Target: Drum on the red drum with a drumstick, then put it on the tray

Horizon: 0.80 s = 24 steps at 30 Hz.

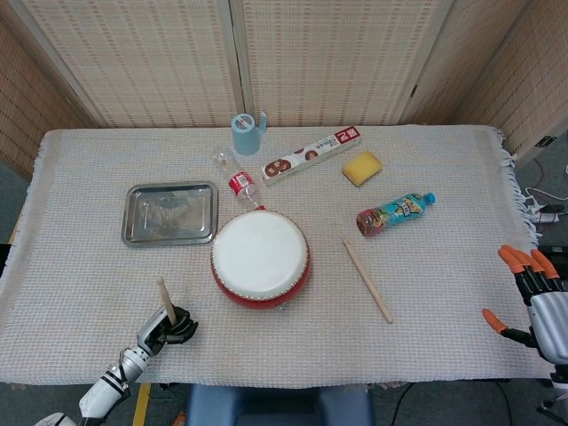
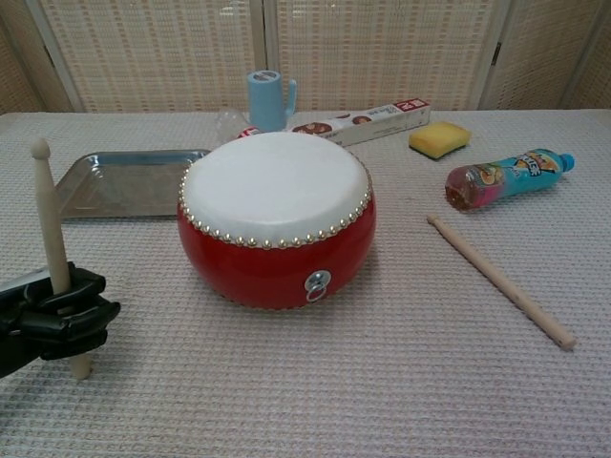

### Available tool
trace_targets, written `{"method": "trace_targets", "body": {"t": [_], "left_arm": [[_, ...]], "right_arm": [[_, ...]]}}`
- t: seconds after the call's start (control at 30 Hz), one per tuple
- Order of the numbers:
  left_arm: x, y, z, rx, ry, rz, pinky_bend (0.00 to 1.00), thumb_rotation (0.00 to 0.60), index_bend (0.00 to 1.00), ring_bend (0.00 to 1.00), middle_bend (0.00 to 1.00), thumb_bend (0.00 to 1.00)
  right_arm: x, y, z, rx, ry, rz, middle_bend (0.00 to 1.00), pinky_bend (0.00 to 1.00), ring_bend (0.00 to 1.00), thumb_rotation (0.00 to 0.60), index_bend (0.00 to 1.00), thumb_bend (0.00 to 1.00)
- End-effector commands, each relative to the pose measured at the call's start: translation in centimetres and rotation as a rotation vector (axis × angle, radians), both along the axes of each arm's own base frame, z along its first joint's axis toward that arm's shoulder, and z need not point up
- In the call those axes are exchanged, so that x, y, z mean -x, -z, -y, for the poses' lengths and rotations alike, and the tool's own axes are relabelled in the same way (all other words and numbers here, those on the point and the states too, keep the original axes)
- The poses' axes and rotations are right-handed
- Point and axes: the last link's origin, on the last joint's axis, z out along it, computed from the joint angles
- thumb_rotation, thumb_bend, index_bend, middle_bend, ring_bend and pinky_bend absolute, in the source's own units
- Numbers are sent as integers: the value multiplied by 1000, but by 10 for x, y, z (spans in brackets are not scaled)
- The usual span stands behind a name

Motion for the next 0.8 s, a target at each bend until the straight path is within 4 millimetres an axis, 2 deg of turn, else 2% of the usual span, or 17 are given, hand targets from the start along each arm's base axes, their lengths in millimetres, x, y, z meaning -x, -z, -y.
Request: {"method": "trace_targets", "body": {"t": [0.03,0.3,0.4,0.57,0.6,0.63,0.8], "left_arm": [[-1,-11,-5,-44,60,-57,1000,600,1000,1000,1000,863],[-9,-60,-30,-182,194,-253,1000,600,1000,1000,1000,861],[-11,-88,-46,-276,244,-404,1000,600,1000,1000,1000,859],[-13,-100,-54,-330,270,-516,1000,600,1000,1000,1000,856],[-13,-116,-68,-420,330,-673,1000,600,1000,1000,1000,855],[-18,-121,-75,-475,367,-776,1000,600,1000,1000,1000,854],[-44,-117,-82,-572,446,-1007,1000,600,1000,1000,1000,850]], "right_arm": [[0,0,0,1,-3,1,55,0,0,600,0,234],[-1,-4,0,10,-19,-1,55,0,0,600,0,234],[-3,-8,2,30,-34,-8,55,0,0,600,0,234],[-4,-9,3,41,-40,-10,55,0,0,600,0,234],[-6,-10,6,49,-53,-13,55,0,0,600,0,234],[-8,-11,8,50,-61,-16,55,0,0,600,0,234],[-11,-9,10,47,-67,-20,55,0,0,600,0,233]]}}
